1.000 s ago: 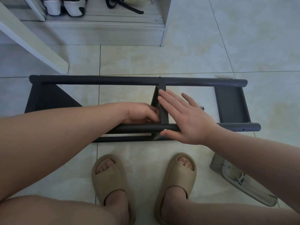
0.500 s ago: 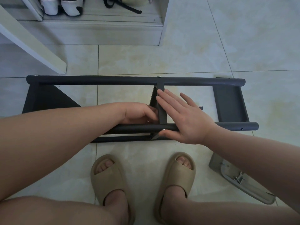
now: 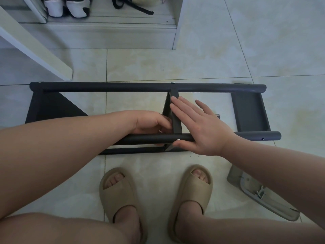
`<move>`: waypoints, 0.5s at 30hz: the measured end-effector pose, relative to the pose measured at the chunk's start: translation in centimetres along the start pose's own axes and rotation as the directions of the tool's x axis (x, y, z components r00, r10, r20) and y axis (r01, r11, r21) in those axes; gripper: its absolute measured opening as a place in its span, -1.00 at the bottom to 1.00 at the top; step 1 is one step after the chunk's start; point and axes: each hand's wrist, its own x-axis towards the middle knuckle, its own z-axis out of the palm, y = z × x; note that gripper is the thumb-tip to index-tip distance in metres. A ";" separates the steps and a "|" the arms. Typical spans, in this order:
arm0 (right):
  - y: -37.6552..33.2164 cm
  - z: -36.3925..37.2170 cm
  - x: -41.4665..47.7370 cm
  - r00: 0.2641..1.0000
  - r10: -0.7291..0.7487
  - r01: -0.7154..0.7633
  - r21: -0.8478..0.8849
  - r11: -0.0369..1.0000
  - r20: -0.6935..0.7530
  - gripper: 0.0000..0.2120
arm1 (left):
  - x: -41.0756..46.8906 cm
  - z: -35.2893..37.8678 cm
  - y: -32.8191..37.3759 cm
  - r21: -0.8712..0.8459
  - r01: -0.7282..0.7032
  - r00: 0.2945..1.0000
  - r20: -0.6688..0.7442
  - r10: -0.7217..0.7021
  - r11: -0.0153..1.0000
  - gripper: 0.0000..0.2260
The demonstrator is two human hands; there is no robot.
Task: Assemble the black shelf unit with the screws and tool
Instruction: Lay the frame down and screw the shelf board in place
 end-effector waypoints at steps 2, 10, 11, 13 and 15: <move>0.0 0.0 0.0 1.000 -0.002 0.002 -0.005 1.000 0.000 -0.10 | -0.2 0.2 0.0 0.069 0.021 0.999 -0.025 -0.019 0.997 -0.86; 0.1 0.0 0.0 1.000 -0.002 0.002 -0.008 1.000 0.001 -0.09 | 0.2 -0.1 -0.2 0.084 -0.037 0.995 -0.088 0.045 0.996 -0.74; 0.0 -0.1 0.1 1.000 -0.002 0.002 -0.011 1.000 0.003 -0.09 | 0.1 0.0 -0.2 0.072 -0.043 0.996 -0.072 0.048 0.996 -0.77; 0.0 0.0 0.1 1.000 -0.002 0.002 -0.015 1.000 0.010 -0.09 | 0.1 0.0 -0.1 0.039 -0.049 0.998 -0.047 0.051 0.998 -0.84; 0.0 0.0 0.1 1.000 -0.001 0.001 -0.016 1.000 0.012 -0.09 | 0.2 -0.1 -0.1 0.000 -0.051 0.998 -0.038 0.051 0.999 -0.83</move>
